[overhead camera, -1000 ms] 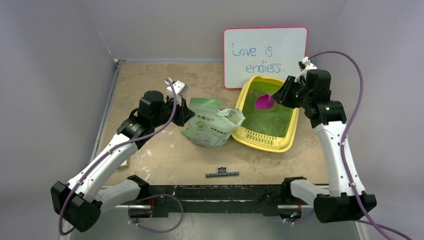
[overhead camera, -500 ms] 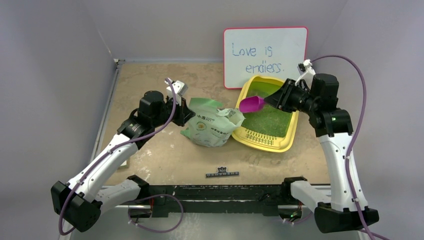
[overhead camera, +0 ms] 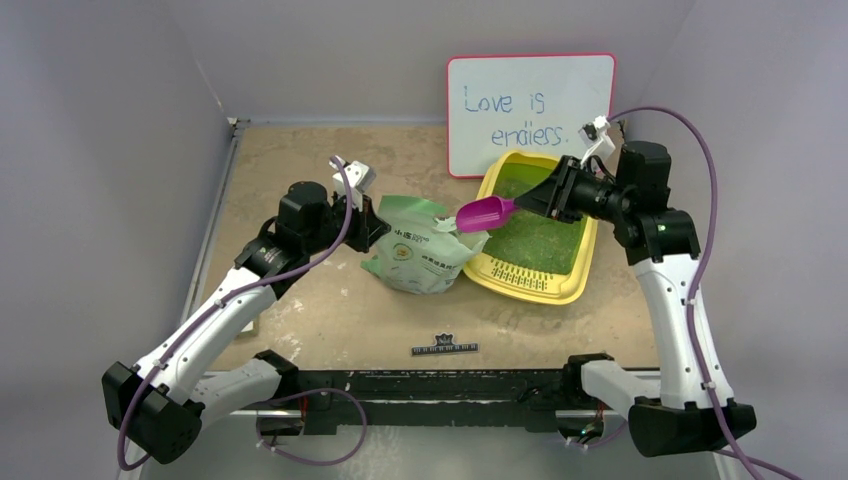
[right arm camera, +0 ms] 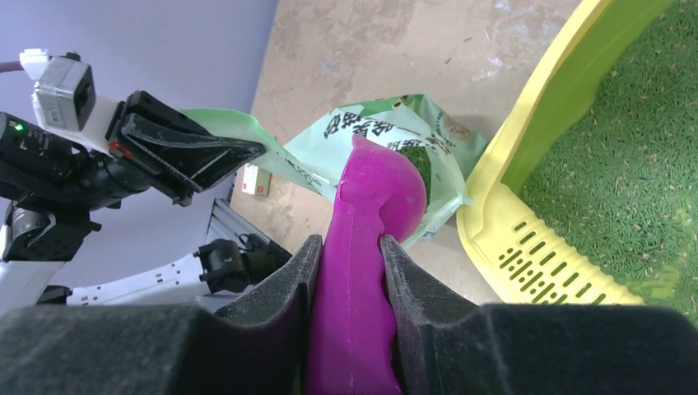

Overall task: Fill the litter box with clean litter
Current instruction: 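Scoop the cat litter from the cat litter bag.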

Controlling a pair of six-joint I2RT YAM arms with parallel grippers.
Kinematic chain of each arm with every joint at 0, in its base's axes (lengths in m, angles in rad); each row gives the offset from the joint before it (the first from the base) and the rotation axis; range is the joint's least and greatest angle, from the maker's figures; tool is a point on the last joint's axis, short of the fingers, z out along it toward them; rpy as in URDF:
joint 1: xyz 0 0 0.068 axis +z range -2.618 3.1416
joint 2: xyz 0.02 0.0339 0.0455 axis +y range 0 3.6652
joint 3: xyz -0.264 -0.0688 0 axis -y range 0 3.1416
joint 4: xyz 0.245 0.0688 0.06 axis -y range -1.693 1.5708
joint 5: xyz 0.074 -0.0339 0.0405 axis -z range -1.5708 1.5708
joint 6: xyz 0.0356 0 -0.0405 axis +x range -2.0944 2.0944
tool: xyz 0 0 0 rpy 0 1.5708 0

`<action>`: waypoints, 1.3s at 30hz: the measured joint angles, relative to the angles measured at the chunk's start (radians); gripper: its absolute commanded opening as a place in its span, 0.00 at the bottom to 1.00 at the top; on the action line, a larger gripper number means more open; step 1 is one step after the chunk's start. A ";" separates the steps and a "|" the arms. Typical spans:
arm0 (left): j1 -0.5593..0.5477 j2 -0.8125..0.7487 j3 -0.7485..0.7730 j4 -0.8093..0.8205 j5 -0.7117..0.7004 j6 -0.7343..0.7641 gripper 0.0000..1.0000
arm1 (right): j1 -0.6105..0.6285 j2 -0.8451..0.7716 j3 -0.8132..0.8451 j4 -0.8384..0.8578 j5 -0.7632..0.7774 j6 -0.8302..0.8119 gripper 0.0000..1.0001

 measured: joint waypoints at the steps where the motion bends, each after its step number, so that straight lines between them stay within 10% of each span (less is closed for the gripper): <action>1: 0.000 0.000 0.000 0.000 0.000 0.000 0.00 | 0.000 0.005 0.000 -0.004 -0.001 -0.002 0.00; 39: 0.000 0.028 -0.005 0.045 0.007 -0.003 0.00 | 0.106 0.132 0.130 -0.148 0.007 -0.093 0.00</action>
